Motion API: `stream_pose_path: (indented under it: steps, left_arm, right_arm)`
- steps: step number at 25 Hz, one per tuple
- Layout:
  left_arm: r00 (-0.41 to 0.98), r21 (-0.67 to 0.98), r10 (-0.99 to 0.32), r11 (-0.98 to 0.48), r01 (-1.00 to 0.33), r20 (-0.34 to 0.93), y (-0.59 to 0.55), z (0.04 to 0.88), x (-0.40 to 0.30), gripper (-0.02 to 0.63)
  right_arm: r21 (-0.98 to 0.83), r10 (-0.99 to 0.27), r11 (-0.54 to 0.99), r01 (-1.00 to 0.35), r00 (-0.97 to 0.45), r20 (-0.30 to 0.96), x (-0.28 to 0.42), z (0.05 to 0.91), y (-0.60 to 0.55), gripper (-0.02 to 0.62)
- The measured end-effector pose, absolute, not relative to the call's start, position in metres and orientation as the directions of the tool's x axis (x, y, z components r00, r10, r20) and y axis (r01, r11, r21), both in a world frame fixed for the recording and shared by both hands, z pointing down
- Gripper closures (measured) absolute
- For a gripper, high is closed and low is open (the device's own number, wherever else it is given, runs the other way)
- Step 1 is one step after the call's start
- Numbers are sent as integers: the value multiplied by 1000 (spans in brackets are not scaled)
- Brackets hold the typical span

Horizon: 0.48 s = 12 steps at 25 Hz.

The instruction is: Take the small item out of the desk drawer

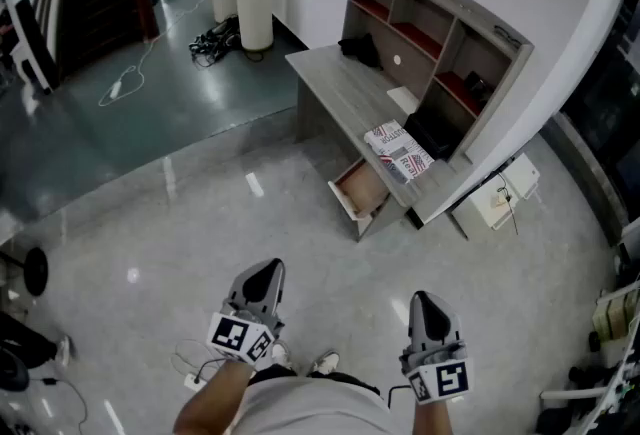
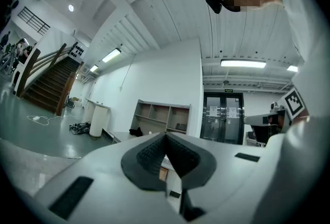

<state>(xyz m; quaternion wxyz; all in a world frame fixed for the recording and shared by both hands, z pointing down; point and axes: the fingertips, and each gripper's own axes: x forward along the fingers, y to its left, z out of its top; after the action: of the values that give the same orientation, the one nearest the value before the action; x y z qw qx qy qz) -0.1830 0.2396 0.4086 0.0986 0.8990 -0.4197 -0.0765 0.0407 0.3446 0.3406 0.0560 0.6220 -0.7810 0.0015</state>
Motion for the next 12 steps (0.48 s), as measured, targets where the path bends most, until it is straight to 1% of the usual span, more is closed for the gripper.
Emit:
stream_pose_path:
  steps: [6, 10, 12]
  left_arm:
    - [643, 258, -764, -632, -730, -51, 235, 414, -206, 589]
    - [658, 287, -752, -639, -714, -35, 237, 420, -217, 589]
    - [667, 301, -744, -643, -704, -30, 237, 426, -223, 589]
  right_arm:
    - [77, -969, 235, -969, -226, 103, 11, 343, 338, 574]
    - [41, -962, 255, -966, -250, 109, -4, 342, 335, 574]
    - [62, -965, 244, -968, -236, 116, -10, 342, 335, 574]
